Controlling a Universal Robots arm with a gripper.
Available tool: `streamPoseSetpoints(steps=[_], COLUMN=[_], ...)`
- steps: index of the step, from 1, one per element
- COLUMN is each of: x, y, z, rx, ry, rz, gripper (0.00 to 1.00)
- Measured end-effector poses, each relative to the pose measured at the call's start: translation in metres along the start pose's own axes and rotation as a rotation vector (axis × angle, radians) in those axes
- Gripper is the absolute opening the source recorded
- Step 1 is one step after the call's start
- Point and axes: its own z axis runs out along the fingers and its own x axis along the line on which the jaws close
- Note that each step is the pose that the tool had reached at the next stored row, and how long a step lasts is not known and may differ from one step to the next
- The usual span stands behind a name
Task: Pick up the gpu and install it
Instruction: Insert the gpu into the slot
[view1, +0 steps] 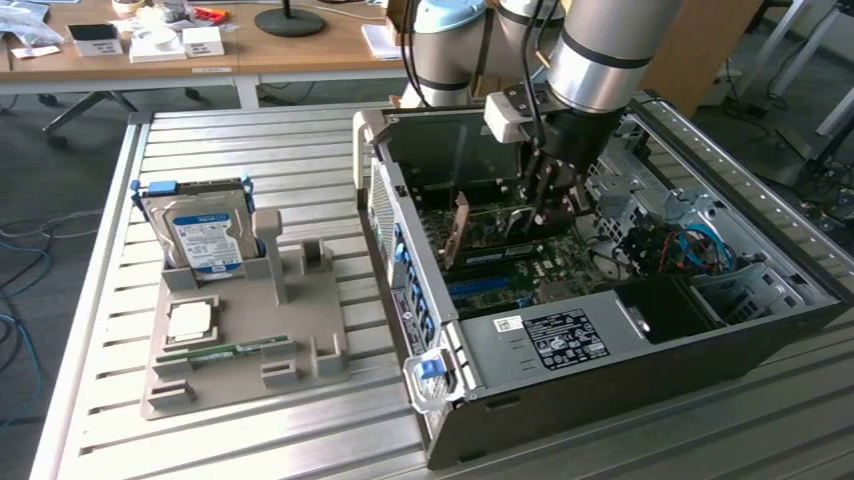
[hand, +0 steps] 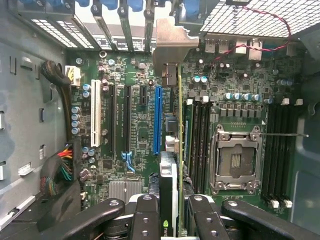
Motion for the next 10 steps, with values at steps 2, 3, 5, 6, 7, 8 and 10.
streamPoseSetpoints(steps=[2,3,5,6,7,8,10], x=[0.0000,0.0000,0.0011,0.0016,0.0020,0.0020,0.0020], y=[0.0000,0.0000,0.0000,0.0001,0.0004,0.0009,0.0017], z=[0.0000,0.0000,-0.0001,-0.0002,-0.0002,-0.0001,-0.0001], rx=[0.0000,0.0000,-0.0001,-0.0001,-0.0001,0.0000,-0.0001], ry=[0.0000,0.0000,0.0002,0.0001,0.0001,0.0000,0.0000], rz=[0.000,0.000,0.000,0.000,0.000,0.000,0.000], gripper=[0.27,0.27,0.27,0.27,0.27,0.27,0.27])
